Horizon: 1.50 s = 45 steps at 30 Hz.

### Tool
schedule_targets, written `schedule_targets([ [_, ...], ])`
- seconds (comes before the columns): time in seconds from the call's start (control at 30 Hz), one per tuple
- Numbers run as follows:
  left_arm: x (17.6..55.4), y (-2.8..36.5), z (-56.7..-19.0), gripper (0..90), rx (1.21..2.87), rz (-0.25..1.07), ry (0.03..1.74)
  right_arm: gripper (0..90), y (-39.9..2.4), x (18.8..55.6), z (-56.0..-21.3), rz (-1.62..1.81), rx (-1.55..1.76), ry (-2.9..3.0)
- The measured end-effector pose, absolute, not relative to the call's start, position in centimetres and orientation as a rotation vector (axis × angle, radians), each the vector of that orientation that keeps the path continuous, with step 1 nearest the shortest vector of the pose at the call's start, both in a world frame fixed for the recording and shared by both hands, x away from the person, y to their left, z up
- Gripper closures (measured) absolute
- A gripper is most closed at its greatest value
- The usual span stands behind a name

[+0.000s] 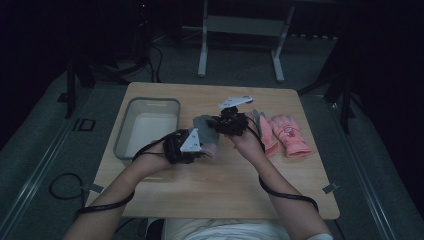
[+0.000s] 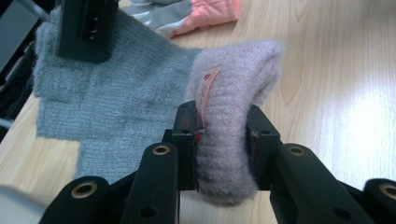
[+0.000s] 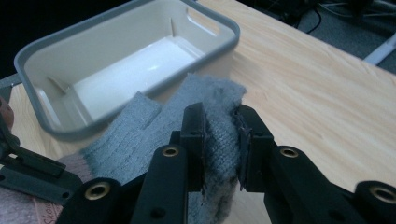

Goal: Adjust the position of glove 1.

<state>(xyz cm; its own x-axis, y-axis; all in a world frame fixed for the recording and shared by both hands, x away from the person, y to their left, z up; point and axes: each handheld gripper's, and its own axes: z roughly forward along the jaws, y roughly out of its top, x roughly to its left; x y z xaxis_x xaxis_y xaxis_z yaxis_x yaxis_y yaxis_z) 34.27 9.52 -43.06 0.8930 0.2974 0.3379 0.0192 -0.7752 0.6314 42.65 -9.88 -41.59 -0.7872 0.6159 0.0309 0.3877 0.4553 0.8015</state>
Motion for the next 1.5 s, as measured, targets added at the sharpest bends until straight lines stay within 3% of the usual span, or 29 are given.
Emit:
schedule_targets([
  [1.0, 36.7, 23.0, -44.1, 70.2, 2.509, 0.575, 0.396, 75.4, 5.1, 46.2, -42.0, 1.294, 0.760, 2.553],
  [1.5, 40.4, 23.1, -48.3, 70.0, 2.625, 0.432, 0.441, 74.8, 6.9, 48.8, -47.3, 1.172, 0.882, 2.600],
])
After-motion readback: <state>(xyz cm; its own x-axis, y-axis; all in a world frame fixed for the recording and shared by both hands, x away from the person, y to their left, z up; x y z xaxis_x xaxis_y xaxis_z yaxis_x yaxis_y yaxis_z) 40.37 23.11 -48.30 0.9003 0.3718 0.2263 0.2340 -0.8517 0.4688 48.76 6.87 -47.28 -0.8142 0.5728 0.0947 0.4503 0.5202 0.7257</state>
